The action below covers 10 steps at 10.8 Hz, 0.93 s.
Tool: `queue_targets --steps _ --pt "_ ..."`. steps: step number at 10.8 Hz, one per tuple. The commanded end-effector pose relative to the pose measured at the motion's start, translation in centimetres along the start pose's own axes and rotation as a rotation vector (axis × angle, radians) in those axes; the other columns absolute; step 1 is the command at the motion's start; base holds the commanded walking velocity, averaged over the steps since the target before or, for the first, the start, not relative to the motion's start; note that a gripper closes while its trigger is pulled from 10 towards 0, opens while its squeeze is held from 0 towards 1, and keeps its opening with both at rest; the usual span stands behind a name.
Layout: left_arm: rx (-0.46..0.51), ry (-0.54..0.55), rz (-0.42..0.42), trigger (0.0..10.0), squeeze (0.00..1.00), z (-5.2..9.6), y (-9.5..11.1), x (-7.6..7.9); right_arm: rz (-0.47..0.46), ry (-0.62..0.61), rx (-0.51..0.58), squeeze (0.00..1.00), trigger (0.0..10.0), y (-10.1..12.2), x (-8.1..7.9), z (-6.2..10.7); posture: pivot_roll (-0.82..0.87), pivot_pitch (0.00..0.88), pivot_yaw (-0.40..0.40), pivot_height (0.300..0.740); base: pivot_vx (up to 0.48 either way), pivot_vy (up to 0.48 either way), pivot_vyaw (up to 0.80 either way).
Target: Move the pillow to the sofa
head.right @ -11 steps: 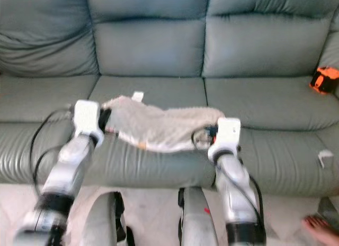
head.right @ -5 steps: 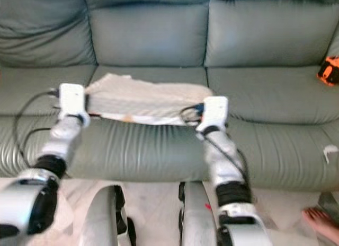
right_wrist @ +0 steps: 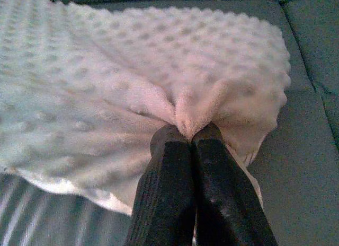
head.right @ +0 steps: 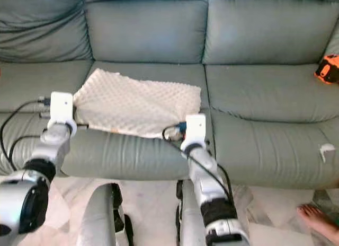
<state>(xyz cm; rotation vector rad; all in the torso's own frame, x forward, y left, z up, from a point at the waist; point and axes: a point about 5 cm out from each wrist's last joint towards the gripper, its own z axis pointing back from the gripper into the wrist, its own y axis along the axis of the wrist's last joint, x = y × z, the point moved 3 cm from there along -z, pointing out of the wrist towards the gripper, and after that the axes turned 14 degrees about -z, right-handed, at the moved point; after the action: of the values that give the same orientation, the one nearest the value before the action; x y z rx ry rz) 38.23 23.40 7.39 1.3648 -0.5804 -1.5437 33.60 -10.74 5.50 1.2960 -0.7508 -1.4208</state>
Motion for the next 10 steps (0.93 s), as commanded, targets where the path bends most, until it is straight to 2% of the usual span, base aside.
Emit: queue_targets --steps 1,2,3,7,10 --pt "-0.054 0.025 -0.016 10.0 0.0 0.2 -1.6 -0.6 0.019 -0.017 0.008 0.0 10.0 0.3 0.5 0.2 -0.06 0.19 0.009 0.595 0.0 0.0 0.0" --pt "-0.069 0.026 -0.012 10.0 0.67 0.3 -1.9 -0.5 0.022 -0.036 -0.002 0.22 10.0 0.2 1.0 0.4 -0.07 0.188 0.007 0.595 0.0 0.0 0.0" --pt "-0.079 0.033 -0.004 10.0 1.0 0.4 -2.1 -0.5 0.034 -0.065 0.002 1.0 10.0 0.3 1.7 0.4 -0.07 0.187 0.006 0.595 0.0 0.0 0.0" --pt "-0.089 0.084 -0.027 10.0 1.0 0.3 -2.2 -1.5 0.033 -0.122 0.008 1.0 10.0 0.4 2.6 0.5 -0.06 0.171 0.011 0.595 0.0 0.0 0.0" --pt "-0.006 0.138 0.018 10.0 1.0 0.3 -0.9 -2.3 0.006 -0.194 0.073 1.0 10.0 1.6 3.6 1.3 -0.05 0.149 0.016 0.595 0.0 0.0 0.0"
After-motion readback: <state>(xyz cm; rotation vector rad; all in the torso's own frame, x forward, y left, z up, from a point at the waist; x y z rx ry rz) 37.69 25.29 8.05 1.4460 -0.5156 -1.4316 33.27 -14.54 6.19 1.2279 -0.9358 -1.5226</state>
